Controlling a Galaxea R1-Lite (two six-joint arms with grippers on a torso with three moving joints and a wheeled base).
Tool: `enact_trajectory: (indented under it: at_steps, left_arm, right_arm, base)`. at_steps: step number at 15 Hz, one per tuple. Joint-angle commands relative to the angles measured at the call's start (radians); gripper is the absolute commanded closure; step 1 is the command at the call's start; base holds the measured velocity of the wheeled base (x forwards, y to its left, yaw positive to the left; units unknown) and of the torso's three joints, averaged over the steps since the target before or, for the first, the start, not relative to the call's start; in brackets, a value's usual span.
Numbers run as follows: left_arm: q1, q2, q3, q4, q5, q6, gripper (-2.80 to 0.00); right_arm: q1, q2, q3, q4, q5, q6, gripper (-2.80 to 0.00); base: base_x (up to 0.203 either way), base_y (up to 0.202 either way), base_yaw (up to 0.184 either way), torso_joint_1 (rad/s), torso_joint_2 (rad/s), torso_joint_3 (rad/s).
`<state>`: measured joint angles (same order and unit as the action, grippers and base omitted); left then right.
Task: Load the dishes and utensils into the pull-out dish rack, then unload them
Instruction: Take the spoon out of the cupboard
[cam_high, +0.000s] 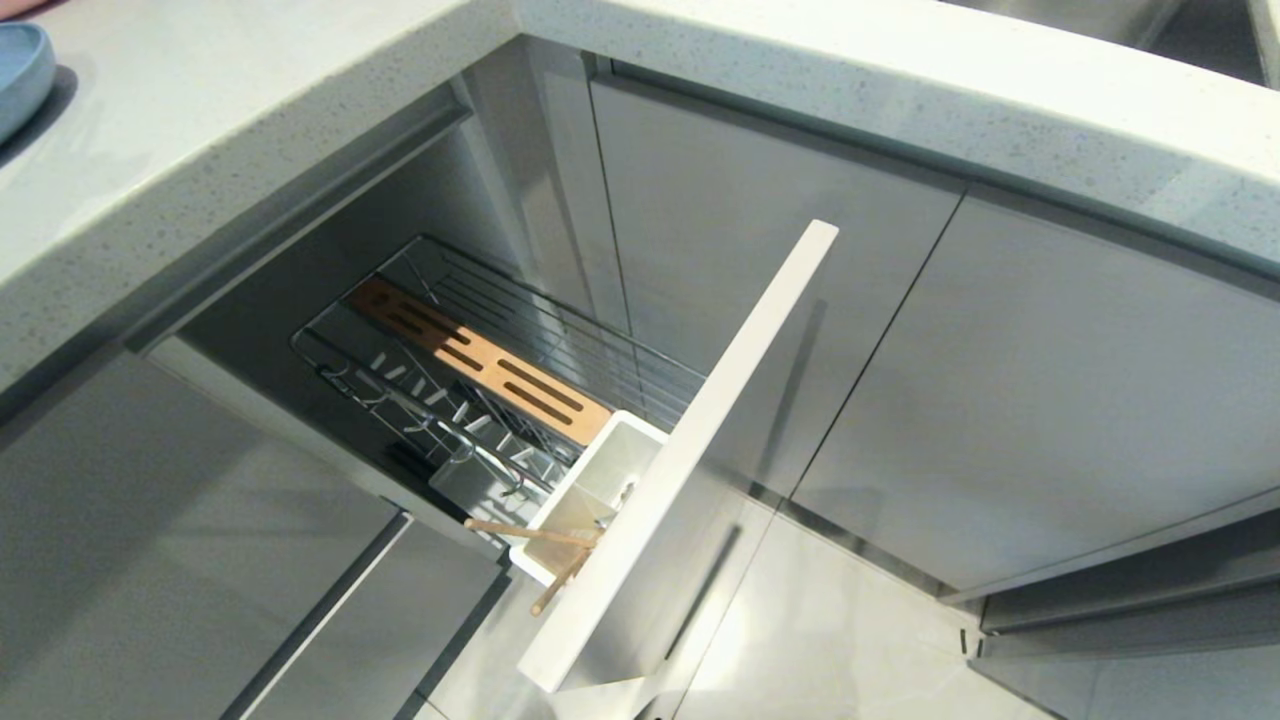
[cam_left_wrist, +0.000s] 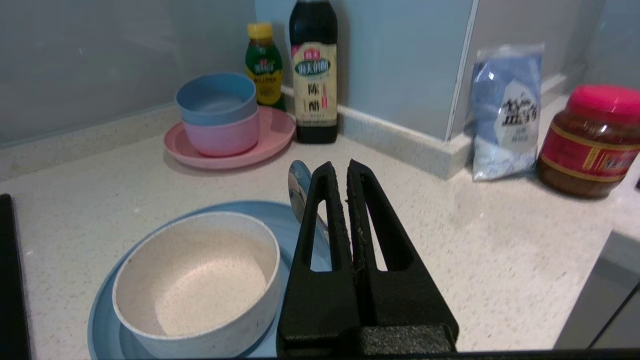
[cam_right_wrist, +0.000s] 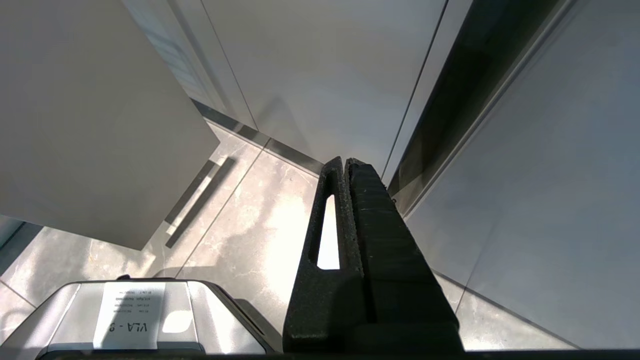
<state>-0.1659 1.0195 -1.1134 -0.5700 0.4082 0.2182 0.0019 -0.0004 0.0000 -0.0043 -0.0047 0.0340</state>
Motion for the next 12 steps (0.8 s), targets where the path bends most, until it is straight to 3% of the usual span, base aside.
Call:
enact_trajectory:
  at_steps: [1,12]
  left_arm:
    - [0.008,0.025,0.017,-0.002,-0.011,0.003,0.00]
    - [0.032,0.096,0.041,-0.003,0.003,0.027,0.00]
  right_arm:
    - [0.000,-0.004,0.002,0.000,0.000,0.000,0.00]
    - [0.001,-0.004,0.002,0.000,0.000,0.000,0.00]
  base:
    - [0.000,0.000,0.000,0.000,0.00,0.000]
    - [0.000,0.000,0.000,0.000,0.00,0.000]
